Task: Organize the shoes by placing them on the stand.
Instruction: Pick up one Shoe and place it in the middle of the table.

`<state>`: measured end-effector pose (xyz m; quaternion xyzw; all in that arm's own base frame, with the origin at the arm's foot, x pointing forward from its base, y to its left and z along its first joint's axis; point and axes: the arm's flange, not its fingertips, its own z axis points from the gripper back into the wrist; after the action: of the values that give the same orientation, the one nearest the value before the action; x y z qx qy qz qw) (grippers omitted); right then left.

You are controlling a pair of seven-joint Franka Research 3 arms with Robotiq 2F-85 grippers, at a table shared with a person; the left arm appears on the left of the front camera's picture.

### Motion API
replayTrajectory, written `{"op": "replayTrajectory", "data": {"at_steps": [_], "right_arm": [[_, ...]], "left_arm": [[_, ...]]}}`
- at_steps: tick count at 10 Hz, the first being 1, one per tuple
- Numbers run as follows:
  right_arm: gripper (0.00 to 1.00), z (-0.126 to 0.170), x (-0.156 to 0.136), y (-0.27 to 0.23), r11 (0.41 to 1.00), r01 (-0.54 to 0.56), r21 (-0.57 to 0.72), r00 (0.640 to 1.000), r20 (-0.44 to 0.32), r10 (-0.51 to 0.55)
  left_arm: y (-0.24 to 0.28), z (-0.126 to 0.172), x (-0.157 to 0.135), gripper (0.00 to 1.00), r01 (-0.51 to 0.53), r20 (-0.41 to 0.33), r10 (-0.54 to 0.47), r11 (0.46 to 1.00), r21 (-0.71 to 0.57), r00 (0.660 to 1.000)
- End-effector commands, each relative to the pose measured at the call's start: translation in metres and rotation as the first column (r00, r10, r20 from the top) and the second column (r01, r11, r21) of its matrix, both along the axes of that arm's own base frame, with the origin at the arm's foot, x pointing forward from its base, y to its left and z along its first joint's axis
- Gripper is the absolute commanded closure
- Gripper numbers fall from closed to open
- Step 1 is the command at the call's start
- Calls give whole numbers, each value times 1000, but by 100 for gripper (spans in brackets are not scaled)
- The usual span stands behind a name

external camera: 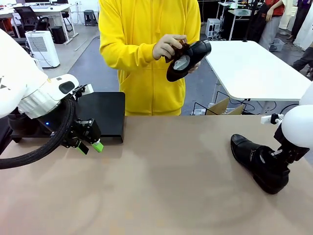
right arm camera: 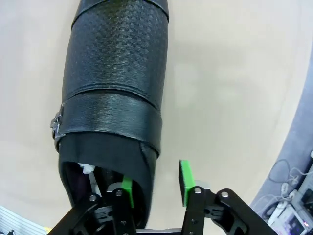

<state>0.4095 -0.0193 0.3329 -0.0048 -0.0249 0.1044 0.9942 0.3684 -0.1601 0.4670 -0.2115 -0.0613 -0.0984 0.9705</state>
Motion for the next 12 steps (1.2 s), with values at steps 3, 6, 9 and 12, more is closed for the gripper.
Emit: {"op": "replayTrajectory", "data": {"at_steps": [3, 6, 9, 12], "right_arm": [[100, 3, 4, 2, 1000, 16, 24, 1000, -21, -15], [100, 32, -2, 35, 992, 126, 11, 992, -30, -125], [100, 111, -18, 64, 875, 432, 221, 902, -93, -422], [100, 157, -37, 133, 796, 505, 335, 850, -30, -526]], "left_arm": [[1, 0, 0, 47, 12, -1, -12, 1000, -4, 1000], [1, 0, 0, 47, 12, -1, -12, 1000, -4, 1000], [1, 0, 0, 47, 12, -1, -12, 1000, -4, 1000], [1, 0, 0, 47, 12, -1, -12, 1000, -4, 1000]]}}
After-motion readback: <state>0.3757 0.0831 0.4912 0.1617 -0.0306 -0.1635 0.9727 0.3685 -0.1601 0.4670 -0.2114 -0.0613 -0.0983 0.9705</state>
